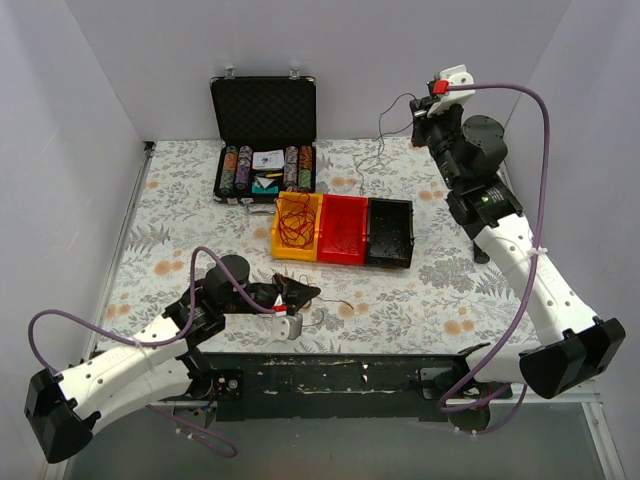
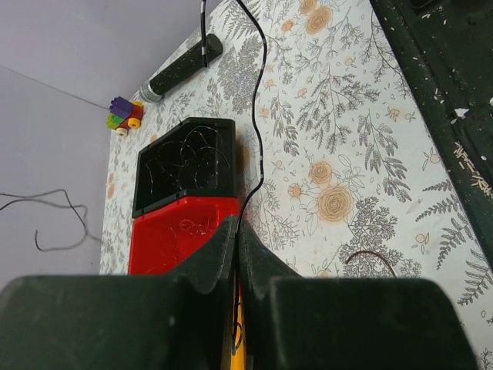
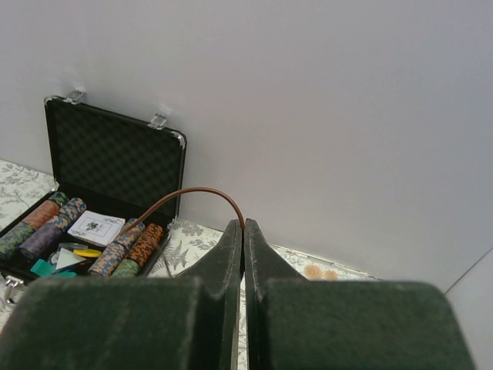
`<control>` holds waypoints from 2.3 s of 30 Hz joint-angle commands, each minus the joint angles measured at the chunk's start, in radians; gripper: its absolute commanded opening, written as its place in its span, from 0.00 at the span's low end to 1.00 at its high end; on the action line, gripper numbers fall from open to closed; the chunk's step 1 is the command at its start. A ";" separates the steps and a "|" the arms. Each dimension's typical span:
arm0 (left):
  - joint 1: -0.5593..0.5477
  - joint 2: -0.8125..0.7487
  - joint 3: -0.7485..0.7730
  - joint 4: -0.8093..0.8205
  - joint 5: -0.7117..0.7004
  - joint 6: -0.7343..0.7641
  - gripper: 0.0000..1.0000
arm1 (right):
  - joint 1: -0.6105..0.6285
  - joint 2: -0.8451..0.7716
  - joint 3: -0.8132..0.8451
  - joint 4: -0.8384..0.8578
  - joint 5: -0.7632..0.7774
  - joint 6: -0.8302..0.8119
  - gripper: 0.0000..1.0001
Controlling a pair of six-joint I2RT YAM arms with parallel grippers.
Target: Untangle the cables
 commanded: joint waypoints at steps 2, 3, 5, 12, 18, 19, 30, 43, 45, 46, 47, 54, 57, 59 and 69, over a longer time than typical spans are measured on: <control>0.014 -0.021 -0.021 0.005 0.018 0.021 0.00 | -0.017 -0.018 -0.028 0.077 -0.031 0.044 0.01; 0.016 -0.021 -0.022 0.008 0.020 0.022 0.00 | -0.018 -0.015 -0.034 0.078 -0.035 0.050 0.01; 0.019 -0.023 -0.027 0.008 0.021 0.028 0.00 | -0.023 -0.018 -0.043 0.086 -0.043 0.055 0.01; 0.025 -0.028 -0.039 0.008 0.023 0.044 0.00 | -0.044 -0.027 -0.054 0.086 -0.049 0.069 0.01; 0.033 -0.032 -0.047 0.008 0.029 0.050 0.00 | -0.058 -0.039 -0.067 0.087 -0.060 0.086 0.01; 0.034 -0.035 -0.048 0.009 0.029 0.051 0.00 | -0.060 -0.039 -0.070 0.087 -0.061 0.087 0.01; 0.044 -0.038 -0.056 0.011 0.034 0.053 0.00 | -0.078 -0.058 -0.158 0.112 -0.054 0.109 0.01; 0.050 -0.043 -0.071 0.012 0.032 0.074 0.00 | -0.090 -0.075 -0.210 0.114 -0.071 0.124 0.01; 0.050 -0.044 -0.076 0.011 0.032 0.076 0.00 | -0.092 -0.073 -0.209 0.112 -0.069 0.124 0.01; 0.051 -0.046 -0.077 0.011 0.034 0.077 0.00 | -0.090 -0.073 -0.210 0.109 -0.071 0.124 0.01; 0.053 -0.046 -0.077 0.011 0.034 0.077 0.00 | -0.092 -0.073 -0.215 0.109 -0.069 0.124 0.01; 0.057 -0.054 -0.067 0.025 0.031 0.064 0.00 | -0.095 -0.070 -0.308 0.118 -0.038 0.146 0.01; 0.062 -0.052 -0.058 0.044 0.029 0.042 0.00 | -0.095 -0.047 -0.359 0.107 -0.026 0.190 0.01; 0.067 -0.054 -0.051 0.054 0.029 0.027 0.00 | -0.095 -0.029 -0.389 0.098 -0.029 0.208 0.01; 0.084 -0.052 -0.024 0.098 0.028 -0.025 0.00 | -0.095 0.065 -0.509 0.091 -0.057 0.300 0.01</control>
